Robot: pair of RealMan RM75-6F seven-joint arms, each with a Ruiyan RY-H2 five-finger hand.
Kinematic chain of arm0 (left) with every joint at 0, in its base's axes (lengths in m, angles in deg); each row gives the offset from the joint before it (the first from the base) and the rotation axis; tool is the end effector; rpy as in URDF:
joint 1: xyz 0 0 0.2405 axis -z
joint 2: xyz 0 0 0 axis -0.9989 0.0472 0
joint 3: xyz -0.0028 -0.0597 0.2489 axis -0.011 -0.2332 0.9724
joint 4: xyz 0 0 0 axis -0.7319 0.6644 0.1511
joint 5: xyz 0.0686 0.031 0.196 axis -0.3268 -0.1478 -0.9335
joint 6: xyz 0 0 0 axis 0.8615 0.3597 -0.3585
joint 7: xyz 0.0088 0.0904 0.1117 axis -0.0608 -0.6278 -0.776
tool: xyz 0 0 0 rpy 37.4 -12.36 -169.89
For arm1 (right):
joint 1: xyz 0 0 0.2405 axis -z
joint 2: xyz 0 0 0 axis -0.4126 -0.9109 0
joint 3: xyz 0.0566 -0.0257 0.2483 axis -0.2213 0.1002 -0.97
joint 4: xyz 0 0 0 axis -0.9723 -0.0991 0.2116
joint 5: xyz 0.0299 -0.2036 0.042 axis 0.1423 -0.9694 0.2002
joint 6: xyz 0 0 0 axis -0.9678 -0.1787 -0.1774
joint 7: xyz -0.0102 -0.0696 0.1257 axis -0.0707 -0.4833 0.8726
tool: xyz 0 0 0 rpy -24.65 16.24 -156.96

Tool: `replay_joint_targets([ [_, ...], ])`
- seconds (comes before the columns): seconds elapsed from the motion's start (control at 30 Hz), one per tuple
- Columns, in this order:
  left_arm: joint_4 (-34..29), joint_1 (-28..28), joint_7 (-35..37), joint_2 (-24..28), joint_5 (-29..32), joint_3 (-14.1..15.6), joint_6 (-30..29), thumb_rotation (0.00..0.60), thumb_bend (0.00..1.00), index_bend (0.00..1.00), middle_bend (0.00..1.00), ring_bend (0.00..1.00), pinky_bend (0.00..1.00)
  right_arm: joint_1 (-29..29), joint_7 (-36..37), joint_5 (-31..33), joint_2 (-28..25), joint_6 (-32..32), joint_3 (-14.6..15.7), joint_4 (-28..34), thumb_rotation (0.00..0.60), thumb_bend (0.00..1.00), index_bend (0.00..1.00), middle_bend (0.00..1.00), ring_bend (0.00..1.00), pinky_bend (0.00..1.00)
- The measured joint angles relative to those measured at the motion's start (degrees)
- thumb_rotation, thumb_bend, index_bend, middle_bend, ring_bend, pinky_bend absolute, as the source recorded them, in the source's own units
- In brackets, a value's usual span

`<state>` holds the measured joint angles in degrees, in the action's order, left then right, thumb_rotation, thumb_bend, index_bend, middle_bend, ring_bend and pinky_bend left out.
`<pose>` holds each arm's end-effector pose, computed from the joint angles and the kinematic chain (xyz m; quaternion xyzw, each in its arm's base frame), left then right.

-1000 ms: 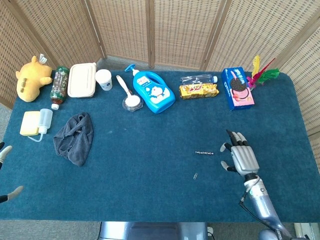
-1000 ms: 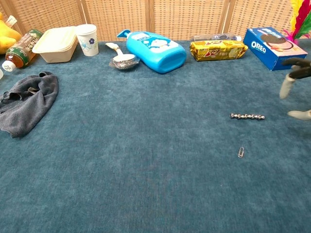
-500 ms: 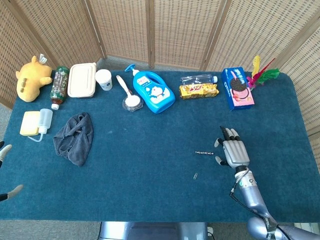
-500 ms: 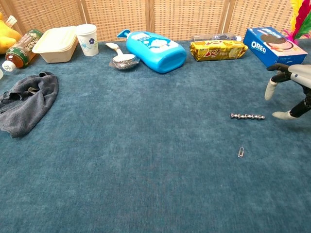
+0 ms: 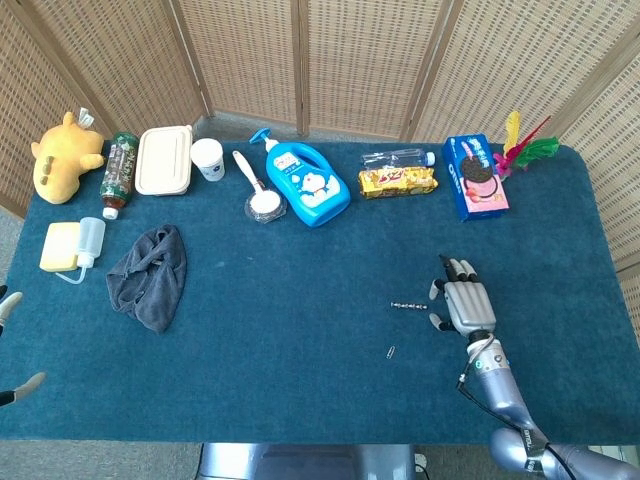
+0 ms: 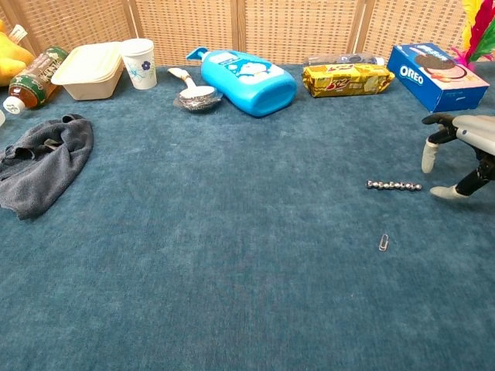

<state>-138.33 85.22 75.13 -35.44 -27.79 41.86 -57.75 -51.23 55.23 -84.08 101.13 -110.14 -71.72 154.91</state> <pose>-0.2761 0.1287 0.2124 -0.5863 -0.4041 -0.3830 0.5884 -0.2477 -0.3046 0.0096 0.6575 -0.4566 0.3124 0.5115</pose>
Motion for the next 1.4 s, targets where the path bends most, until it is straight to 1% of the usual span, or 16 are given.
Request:
replay_joint_targets([
  [0.27, 0.04, -0.15, 0.27, 0.10, -0.21, 0.11, -0.16, 0.600, 0.21, 0.00, 0.00, 0.00, 0.00, -0.52, -0.13, 0.49, 0.57, -0.12, 0.25, -0.51, 0.600, 0.30, 0.48, 0.00, 0.00, 0.00],
  [0.77, 0.08, -0.06, 0.89, 0.44, -0.17, 0.17, 0.15, 0.600, 0.21, 0.00, 0.00, 0.00, 0.00, -1.77, 0.25, 3.53, 2.40, 1.58, 0.13, -4.49, 0.600, 0.31, 0.48, 0.00, 0.00, 0.00],
  [1.2, 0.05, -0.15, 0.95, 0.47, -0.34, 0.26, 0.07, 0.600, 0.21, 0.00, 0.00, 0.00, 0.00, -2.44, 0.50, 4.61, 2.34, 1.85, -0.06, -4.27, 0.600, 0.31, 0.53, 0.00, 0.00, 0.00],
  [1.4, 0.09, -0.20, 0.90, 0.48, -0.37, 0.28, 0.02, 0.600, 0.21, 0.00, 0.00, 0.00, 0.00, -2.65, 0.06, 5.24, 2.02, 1.84, -0.05, -3.67, 0.600, 0.31, 0.52, 0.00, 0.00, 0.00],
])
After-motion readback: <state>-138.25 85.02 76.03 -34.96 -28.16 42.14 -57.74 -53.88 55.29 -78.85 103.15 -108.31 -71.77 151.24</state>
